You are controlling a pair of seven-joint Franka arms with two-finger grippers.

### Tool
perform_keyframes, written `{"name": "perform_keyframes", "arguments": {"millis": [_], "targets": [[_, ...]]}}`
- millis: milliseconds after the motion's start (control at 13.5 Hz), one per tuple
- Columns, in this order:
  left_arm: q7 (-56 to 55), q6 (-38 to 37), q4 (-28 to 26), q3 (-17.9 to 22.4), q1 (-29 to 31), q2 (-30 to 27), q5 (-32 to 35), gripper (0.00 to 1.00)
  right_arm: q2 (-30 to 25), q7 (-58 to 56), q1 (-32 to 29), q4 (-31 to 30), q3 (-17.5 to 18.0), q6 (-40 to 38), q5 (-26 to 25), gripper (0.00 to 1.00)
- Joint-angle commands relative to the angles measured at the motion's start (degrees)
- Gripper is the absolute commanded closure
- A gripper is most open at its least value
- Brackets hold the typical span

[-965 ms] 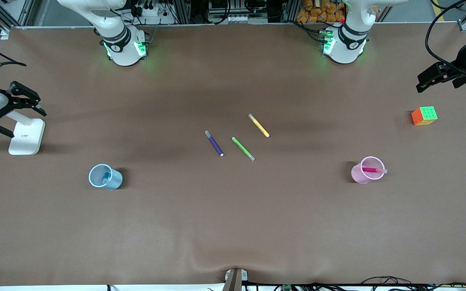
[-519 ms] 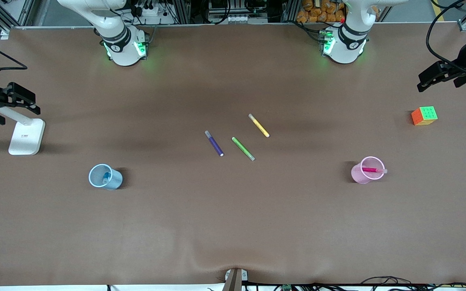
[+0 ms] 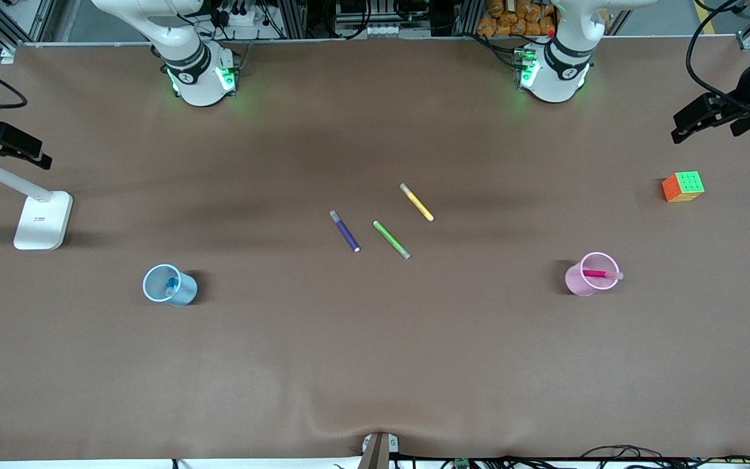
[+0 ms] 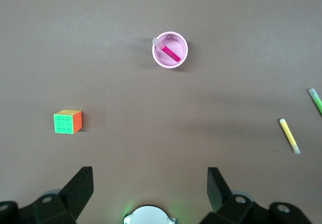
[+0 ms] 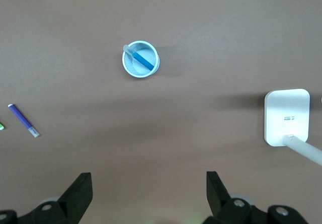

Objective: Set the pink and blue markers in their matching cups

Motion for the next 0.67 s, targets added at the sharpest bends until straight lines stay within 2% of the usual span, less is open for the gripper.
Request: {"name": "perform_keyframes", "arguments": {"millis": [0,594], "targets": [[1.00,-1.18,1.08,0.03,-0.07,-0.60,-1.04,0.00,-1.54,1.70,1.50,-1.43,-1.01,-0.22,-0.92,0.00],[0.65,-2.67,3.11,0.12,-0.51,0.46,-1.65,0.00,-1.37,1.61,2.12,-0.90,-1.01,-1.10,-1.89,0.00]]}}
